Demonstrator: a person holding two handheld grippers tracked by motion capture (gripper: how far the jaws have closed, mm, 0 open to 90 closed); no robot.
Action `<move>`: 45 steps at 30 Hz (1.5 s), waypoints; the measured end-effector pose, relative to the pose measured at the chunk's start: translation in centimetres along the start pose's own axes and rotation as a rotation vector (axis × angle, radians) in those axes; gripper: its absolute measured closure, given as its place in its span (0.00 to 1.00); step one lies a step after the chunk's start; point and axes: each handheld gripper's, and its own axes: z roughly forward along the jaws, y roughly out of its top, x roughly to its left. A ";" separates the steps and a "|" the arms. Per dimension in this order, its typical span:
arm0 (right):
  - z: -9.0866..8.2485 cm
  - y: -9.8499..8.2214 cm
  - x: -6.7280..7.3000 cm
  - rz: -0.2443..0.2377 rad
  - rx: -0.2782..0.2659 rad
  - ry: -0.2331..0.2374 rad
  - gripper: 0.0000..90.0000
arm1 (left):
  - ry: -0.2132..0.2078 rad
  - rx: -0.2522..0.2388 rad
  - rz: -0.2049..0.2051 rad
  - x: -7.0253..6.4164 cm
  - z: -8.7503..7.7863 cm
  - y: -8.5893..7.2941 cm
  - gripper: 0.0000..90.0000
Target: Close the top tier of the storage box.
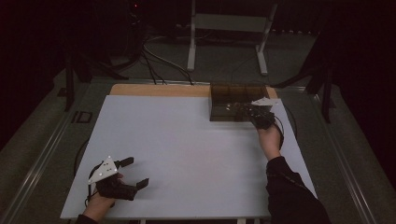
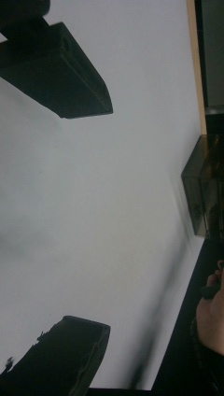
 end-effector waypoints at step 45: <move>-0.3 0.3 0.4 -0.017 -0.004 0.012 1.00 | 0.004 0.001 -0.001 0.0 -0.1 0.0 0.00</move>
